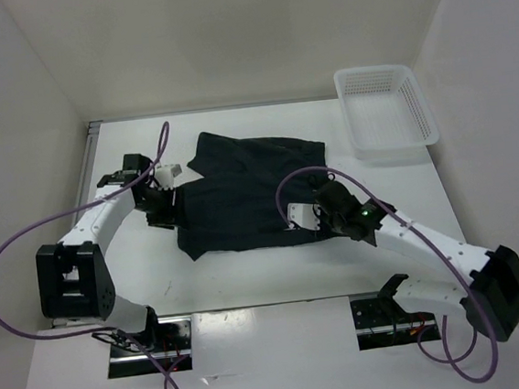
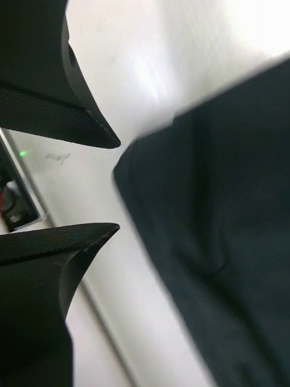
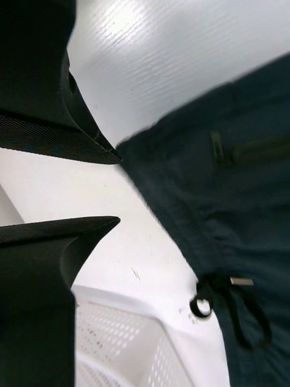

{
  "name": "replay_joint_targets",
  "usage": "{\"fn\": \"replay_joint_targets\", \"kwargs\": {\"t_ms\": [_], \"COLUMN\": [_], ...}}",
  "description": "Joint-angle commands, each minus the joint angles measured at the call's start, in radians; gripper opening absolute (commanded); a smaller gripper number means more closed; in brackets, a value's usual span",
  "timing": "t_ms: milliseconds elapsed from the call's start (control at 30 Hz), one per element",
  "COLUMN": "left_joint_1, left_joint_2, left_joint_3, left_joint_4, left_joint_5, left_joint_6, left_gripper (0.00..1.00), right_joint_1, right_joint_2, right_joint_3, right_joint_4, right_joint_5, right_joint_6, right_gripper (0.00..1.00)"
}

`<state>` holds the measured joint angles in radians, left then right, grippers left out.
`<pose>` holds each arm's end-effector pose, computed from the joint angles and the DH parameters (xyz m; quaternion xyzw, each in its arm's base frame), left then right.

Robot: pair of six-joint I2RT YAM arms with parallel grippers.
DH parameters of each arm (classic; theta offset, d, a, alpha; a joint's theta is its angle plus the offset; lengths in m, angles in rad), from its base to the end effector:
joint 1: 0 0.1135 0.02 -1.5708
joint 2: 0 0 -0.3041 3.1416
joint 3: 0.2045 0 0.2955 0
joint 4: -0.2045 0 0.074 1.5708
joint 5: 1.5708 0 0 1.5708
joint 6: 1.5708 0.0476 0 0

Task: Fold and stack the shorts
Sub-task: Move the shorts to the center of the board

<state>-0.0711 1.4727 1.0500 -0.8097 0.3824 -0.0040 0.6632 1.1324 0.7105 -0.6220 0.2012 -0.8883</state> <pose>0.3159 -0.0403 0.2407 0.0645 0.9661 -0.1934 0.1582 0.1951 0.1403 0.2208 -0.6540 0.7041 -0.1255 0.2466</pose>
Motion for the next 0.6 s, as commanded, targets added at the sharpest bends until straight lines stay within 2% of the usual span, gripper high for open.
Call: {"fn": "replay_joint_targets", "kwargs": {"t_ms": [0, 67, 133, 167, 233, 333, 467, 567], "left_joint_1": [0.065, 0.085, 0.097, 0.097, 0.085, 0.076, 0.067, 0.053], "left_joint_2": [0.085, 0.13, 0.158, 0.158, 0.129, 0.13, 0.152, 0.103], "left_joint_3": [0.031, 0.041, 0.041, 0.022, -0.005, -0.025, -0.047, -0.07], "left_joint_4": [0.118, 0.109, 0.066, 0.035, 0.024, -0.009, -0.003, 0.027], "left_joint_5": [-0.095, -0.086, -0.039, 0.03, 0.041, 0.029, -0.058, -0.059], "left_joint_6": [0.004, 0.004, 0.004, 0.004, 0.004, 0.004, 0.004, 0.004], "left_gripper": [0.6, 0.6, 0.6, 0.63, 0.68, 0.81, 0.83, 0.85], "right_joint_1": [-0.001, -0.001, -0.001, -0.001, -0.001, -0.001, -0.001, -0.001], "right_joint_2": [-0.1, -0.111, -0.111, -0.086, -0.057, 0.015, 0.089, 0.133], "right_joint_3": [0.033, 0.072, 0.093, 0.093, 0.093, 0.084, 0.049, 0.021], "right_joint_4": [-0.027, -0.038, -0.05, -0.05, -0.061, -0.061, -0.024, 0.004], "right_joint_5": [-0.087, -0.109, -0.149, -0.158, -0.184, -0.209, -0.209, -0.183], "right_joint_6": [0.012, 0.043, 0.058, 0.072, 0.072, 0.059, -0.003, -0.046], "right_gripper": [0.46, 0.48, 0.56, 0.65, 0.73, 0.79, 0.82, 0.8]}}
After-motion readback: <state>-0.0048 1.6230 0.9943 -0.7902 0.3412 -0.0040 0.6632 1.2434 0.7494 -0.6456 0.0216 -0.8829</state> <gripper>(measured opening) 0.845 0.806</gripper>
